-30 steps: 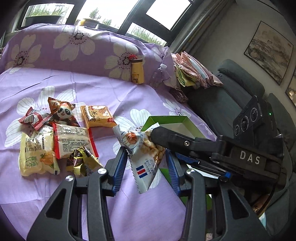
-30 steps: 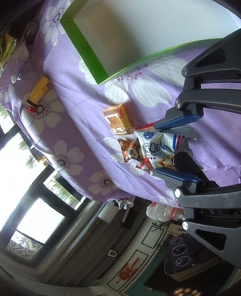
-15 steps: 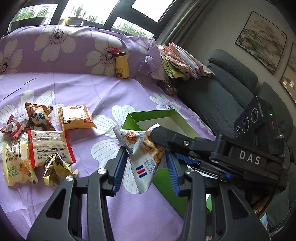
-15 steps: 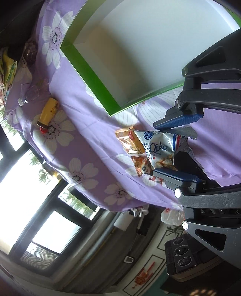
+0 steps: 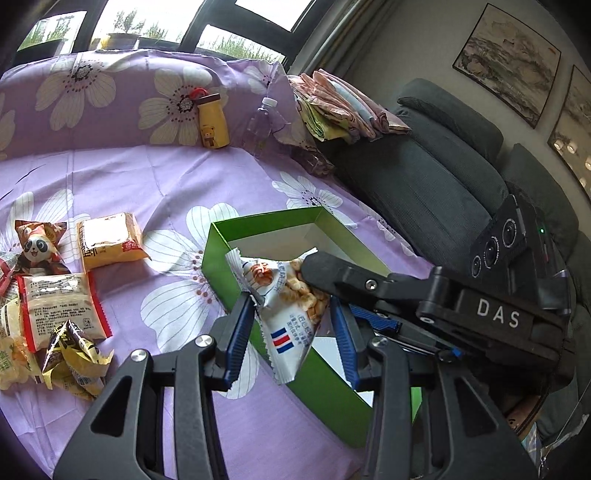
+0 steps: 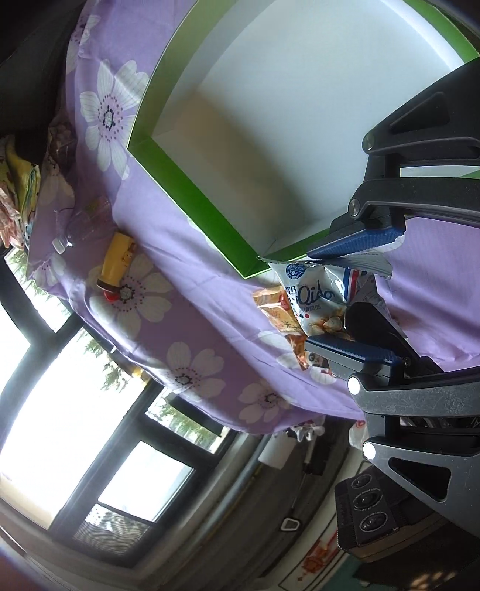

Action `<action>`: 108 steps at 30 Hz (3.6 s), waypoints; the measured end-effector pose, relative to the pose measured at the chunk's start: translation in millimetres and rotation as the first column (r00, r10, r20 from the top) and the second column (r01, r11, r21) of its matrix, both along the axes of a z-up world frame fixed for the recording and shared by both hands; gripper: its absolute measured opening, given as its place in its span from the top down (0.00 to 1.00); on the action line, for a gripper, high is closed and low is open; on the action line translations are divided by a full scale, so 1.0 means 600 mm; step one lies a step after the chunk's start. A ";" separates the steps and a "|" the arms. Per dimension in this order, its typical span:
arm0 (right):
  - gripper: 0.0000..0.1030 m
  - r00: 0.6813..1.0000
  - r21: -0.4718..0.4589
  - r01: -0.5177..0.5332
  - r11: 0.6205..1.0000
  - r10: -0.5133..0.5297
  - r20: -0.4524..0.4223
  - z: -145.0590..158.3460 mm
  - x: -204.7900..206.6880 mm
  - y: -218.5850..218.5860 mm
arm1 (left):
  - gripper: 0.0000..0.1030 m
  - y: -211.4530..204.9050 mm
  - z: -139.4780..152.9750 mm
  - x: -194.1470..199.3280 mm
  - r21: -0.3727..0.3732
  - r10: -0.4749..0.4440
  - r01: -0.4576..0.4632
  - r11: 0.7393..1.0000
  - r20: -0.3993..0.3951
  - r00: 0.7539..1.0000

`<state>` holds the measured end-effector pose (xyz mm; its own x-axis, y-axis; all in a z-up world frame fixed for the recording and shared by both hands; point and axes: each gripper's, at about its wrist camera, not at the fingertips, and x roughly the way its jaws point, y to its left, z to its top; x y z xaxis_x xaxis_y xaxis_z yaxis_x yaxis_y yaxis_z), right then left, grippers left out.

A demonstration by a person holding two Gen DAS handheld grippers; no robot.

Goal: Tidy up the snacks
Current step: 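Carry the peanut bag with the right gripper over the green box, then lower the peanut bag into the box and open the right gripper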

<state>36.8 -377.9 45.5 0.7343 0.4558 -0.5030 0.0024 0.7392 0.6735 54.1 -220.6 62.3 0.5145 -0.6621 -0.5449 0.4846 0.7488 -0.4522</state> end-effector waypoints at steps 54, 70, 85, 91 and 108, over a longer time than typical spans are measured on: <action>0.56 0.951 0.054 0.300 0.953 -0.294 -0.092 -0.037 -0.045 -0.133 | 0.60 -0.159 -0.033 0.031 0.065 -0.220 0.224 0.972 -0.064 0.973; 0.56 0.940 0.022 0.322 0.947 -0.317 -0.129 -0.043 -0.041 -0.134 | 0.59 -0.165 -0.048 0.036 0.049 -0.228 0.234 0.971 -0.102 0.968; 0.56 0.934 0.000 0.326 0.946 -0.321 -0.158 -0.050 -0.035 -0.133 | 0.59 -0.164 -0.059 0.038 0.056 -0.215 0.223 0.973 -0.118 0.969; 0.56 0.932 -0.010 0.325 0.946 -0.322 -0.166 -0.052 -0.031 -0.131 | 0.59 -0.166 -0.059 0.038 0.071 -0.209 0.218 0.973 -0.121 0.970; 0.56 0.921 -0.069 0.327 0.943 -0.334 -0.202 -0.056 -0.020 -0.124 | 0.60 -0.153 -0.067 0.038 0.110 -0.195 0.206 0.972 -0.102 0.975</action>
